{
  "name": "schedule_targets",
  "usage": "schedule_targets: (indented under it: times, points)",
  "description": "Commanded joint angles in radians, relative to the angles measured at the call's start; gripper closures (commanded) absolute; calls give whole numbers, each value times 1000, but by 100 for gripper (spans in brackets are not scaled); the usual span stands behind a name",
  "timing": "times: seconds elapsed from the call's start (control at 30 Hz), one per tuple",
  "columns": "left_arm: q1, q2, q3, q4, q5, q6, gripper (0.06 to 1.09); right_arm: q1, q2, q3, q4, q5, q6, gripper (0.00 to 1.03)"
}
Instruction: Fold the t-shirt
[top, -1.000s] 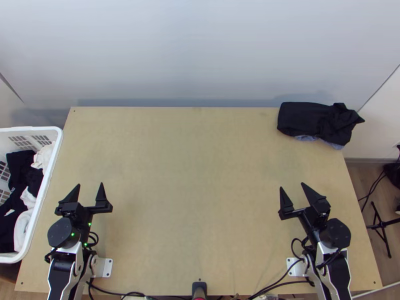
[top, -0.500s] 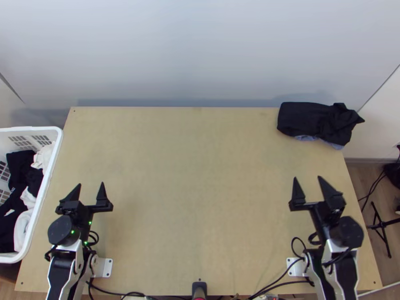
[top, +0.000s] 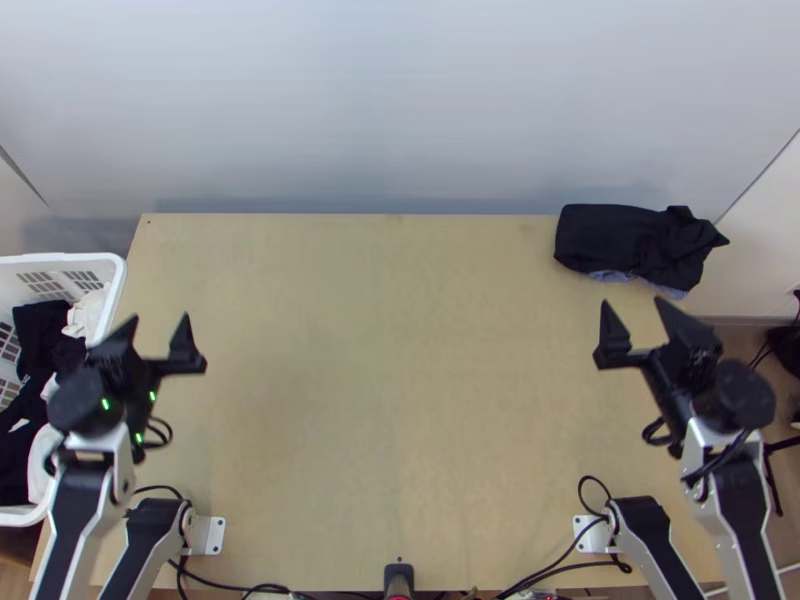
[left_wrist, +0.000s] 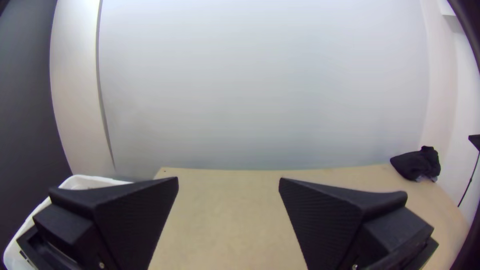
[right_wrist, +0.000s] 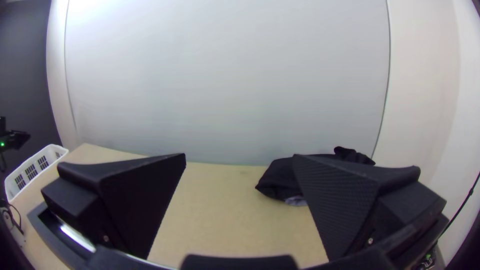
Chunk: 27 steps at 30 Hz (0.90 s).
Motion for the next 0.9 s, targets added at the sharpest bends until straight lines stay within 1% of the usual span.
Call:
schedule_targets:
  times: [0.0,0.13,0.23,0.37,0.47,0.67,0.83,0.87]
  points:
    - [6,266,346,-51,8,13,11,8,213,227,-52,5,-2,4]
    - [6,415,551,-95,10,10,11,5,391,416,-133,5,-2,4]
    - [4,541,695,-161,13,12,11,5,475,509,-120,6,-8,4]
    - [-11,663,821,-193,13,12,11,11,590,583,-87,17,-8,4]
    - [-17,766,922,-265,13,10,11,13,667,641,-89,23,-3,4]
    - [19,907,1022,-291,8,-7,11,22,773,735,-104,25,1,4]
    - [72,960,1053,-307,-7,-13,11,83,786,735,-104,28,3,4]
    - [76,961,1057,-331,-7,-11,11,98,791,733,-104,28,6,4]
